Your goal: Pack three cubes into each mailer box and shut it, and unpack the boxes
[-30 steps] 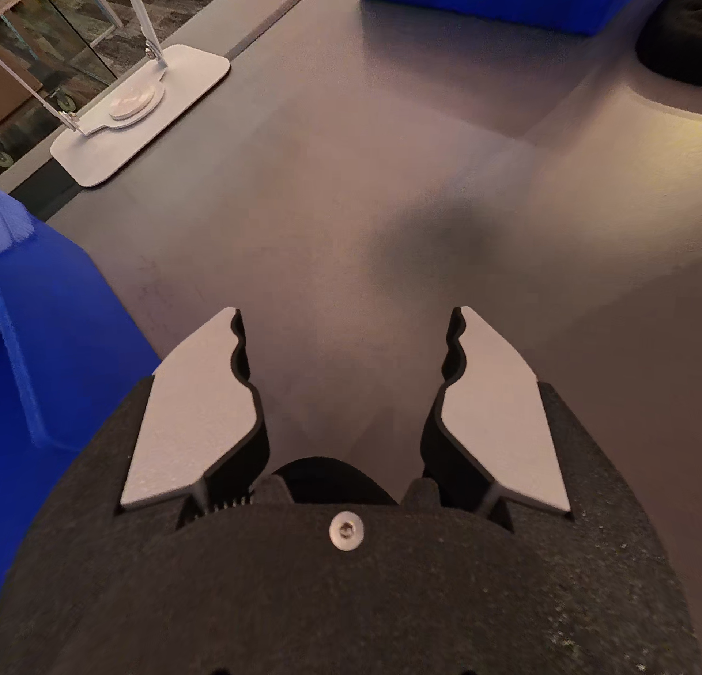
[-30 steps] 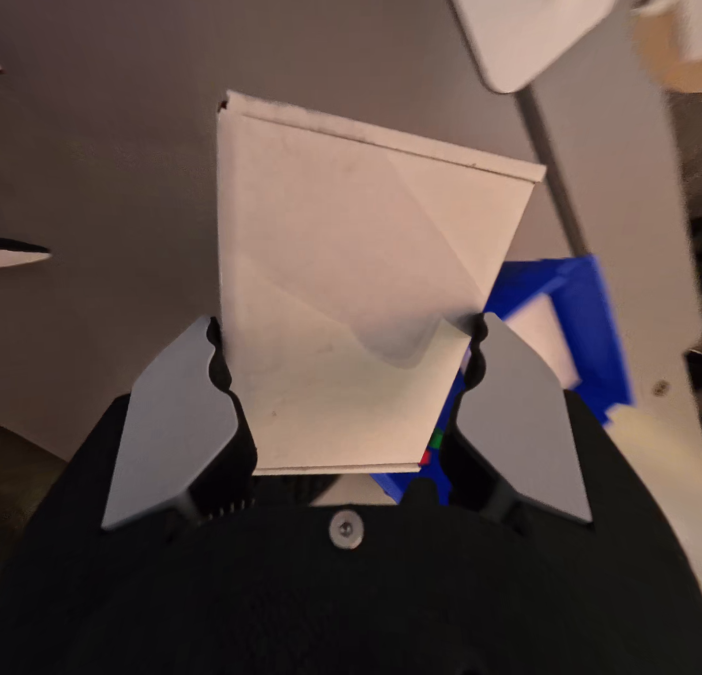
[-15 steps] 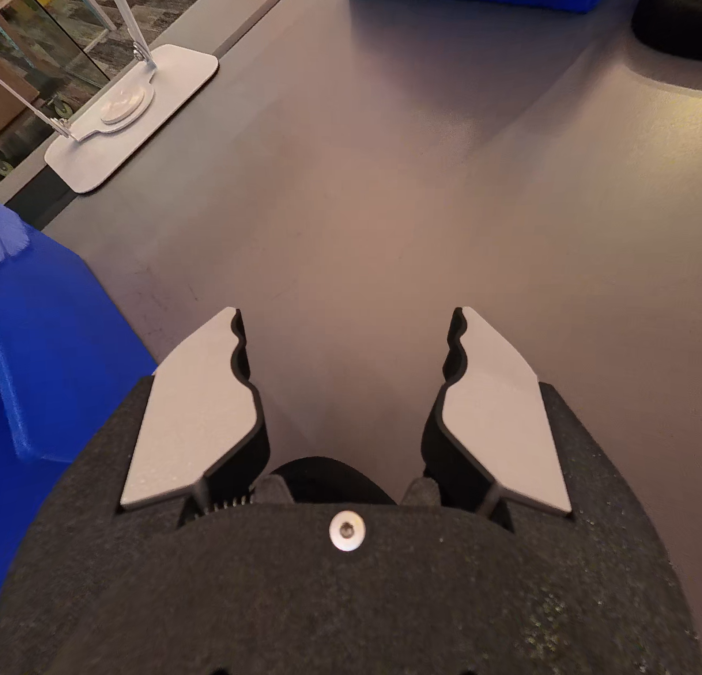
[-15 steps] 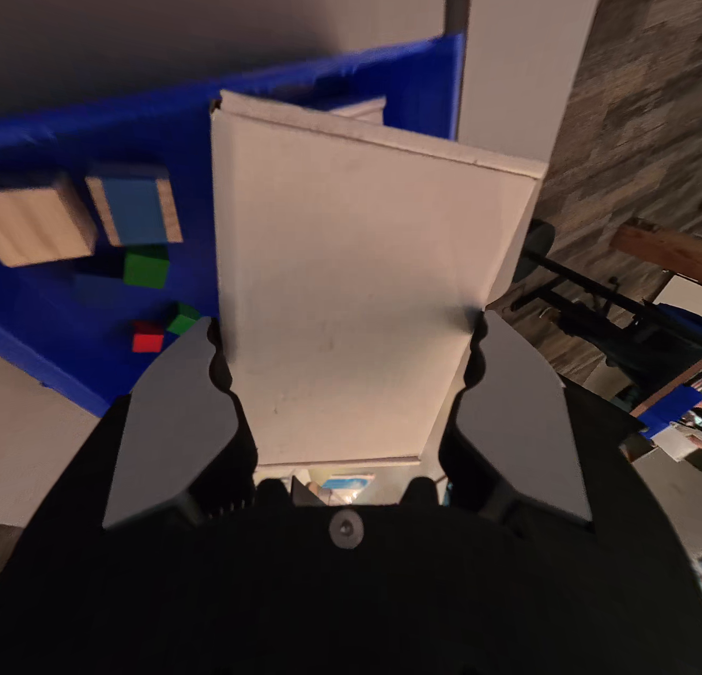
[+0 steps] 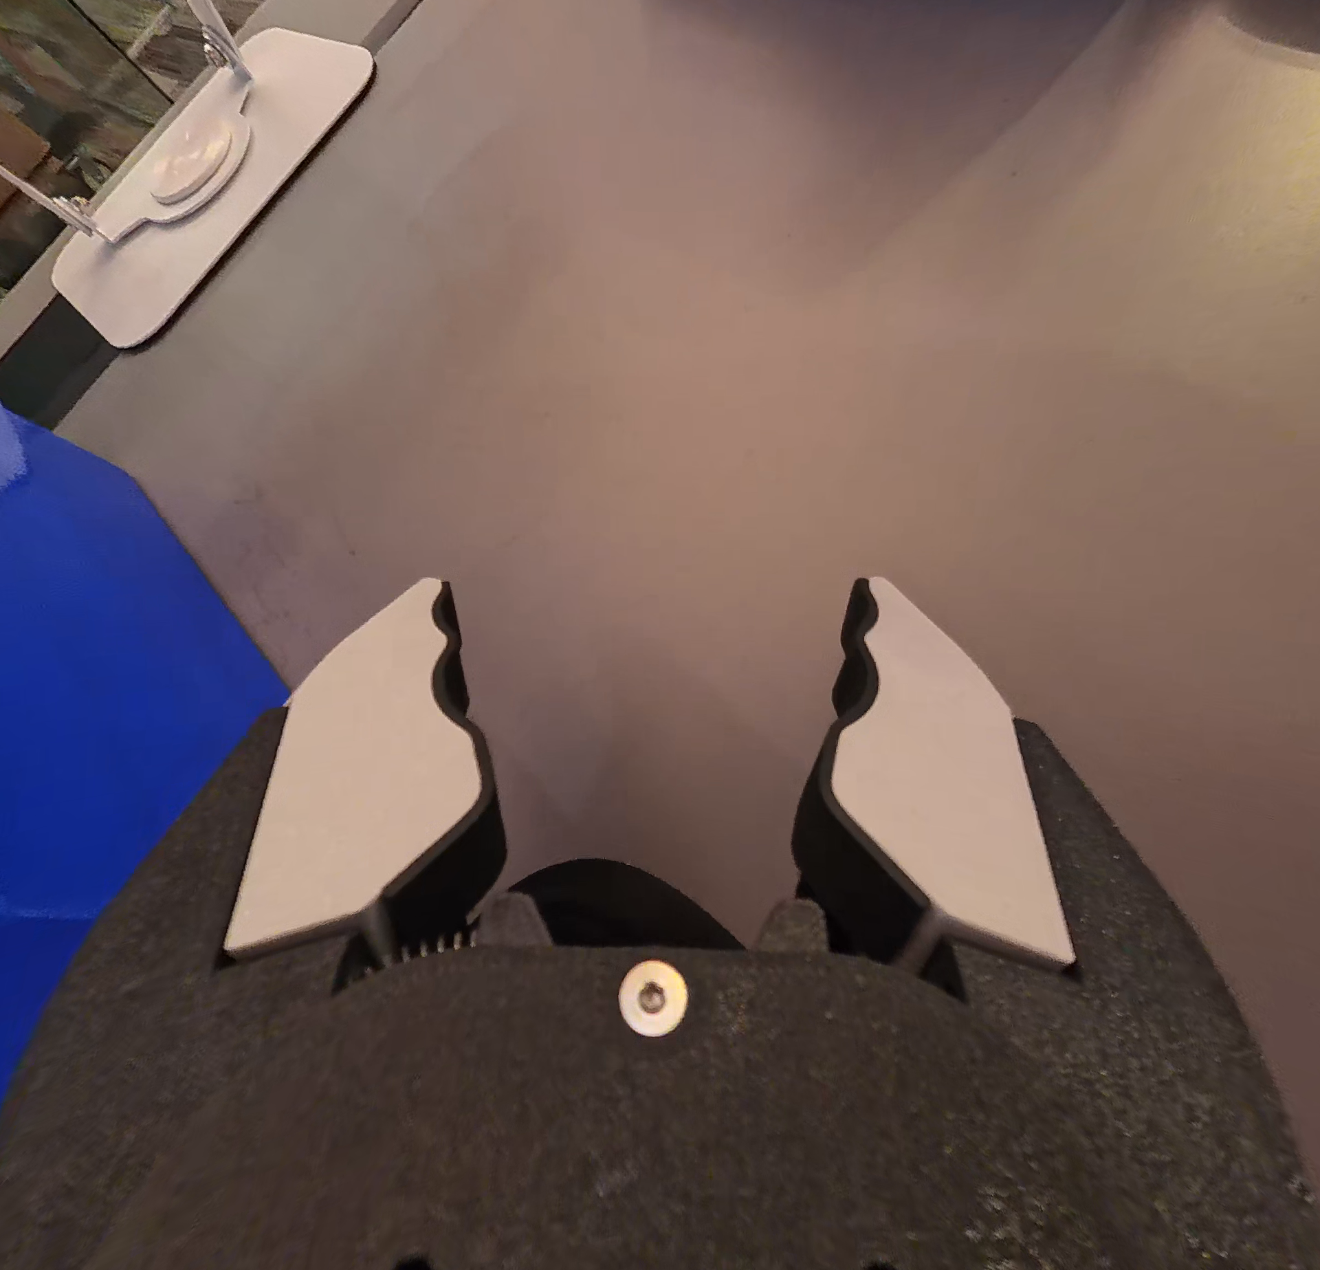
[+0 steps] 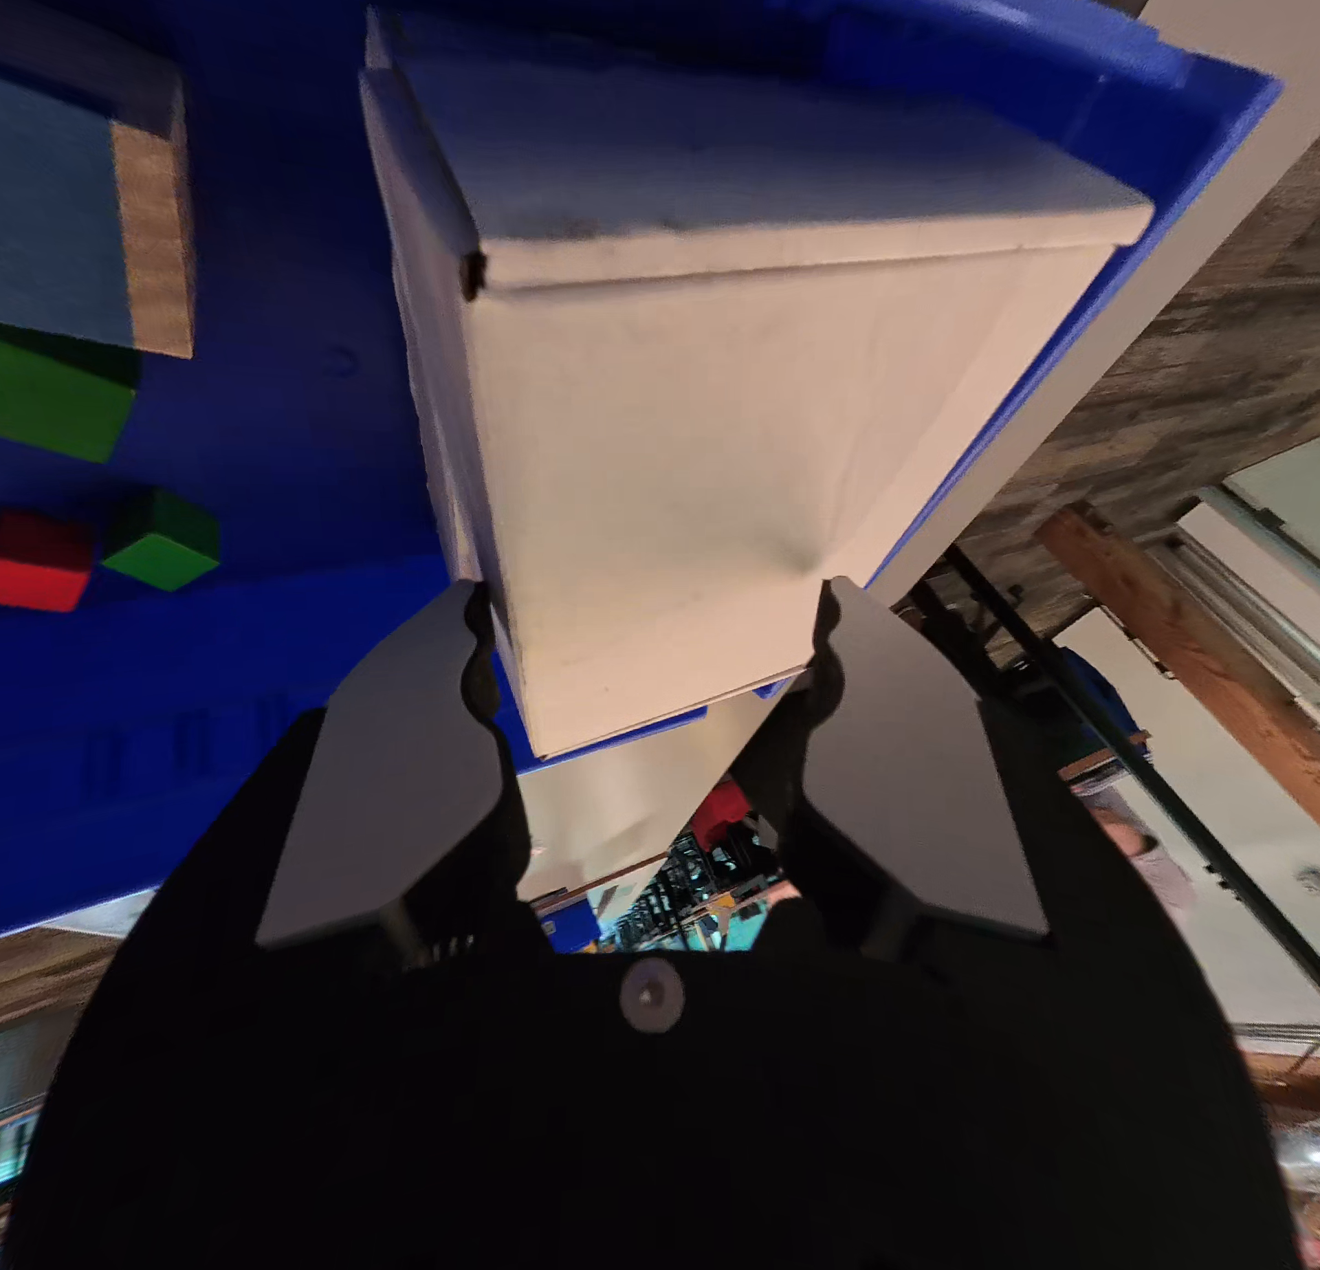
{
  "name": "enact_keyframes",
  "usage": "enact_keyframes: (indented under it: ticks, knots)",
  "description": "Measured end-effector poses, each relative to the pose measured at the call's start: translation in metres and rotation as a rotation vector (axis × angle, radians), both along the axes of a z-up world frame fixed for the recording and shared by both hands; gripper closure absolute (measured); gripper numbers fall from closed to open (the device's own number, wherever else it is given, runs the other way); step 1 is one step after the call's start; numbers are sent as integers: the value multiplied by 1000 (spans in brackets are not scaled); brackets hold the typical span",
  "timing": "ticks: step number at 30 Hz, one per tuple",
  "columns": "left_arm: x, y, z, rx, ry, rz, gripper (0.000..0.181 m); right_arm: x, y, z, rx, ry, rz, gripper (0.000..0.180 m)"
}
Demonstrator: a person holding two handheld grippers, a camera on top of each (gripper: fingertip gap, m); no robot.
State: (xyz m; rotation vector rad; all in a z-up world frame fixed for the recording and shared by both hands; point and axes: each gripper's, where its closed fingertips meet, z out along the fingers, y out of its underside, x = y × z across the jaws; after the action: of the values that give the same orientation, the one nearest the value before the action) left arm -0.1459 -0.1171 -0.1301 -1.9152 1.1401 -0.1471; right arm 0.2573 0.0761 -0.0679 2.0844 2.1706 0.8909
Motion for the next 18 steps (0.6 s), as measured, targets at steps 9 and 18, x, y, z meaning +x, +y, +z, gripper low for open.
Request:
enact_keyframes:
  ticks: [9,18]
  knots:
    - [0,0,7,32,-25,2,77,-9,4,38,217,118,-71,92]
    - [-27,7,165,369,-127,38,79,-68,-70,255,1139,1609,21,118]
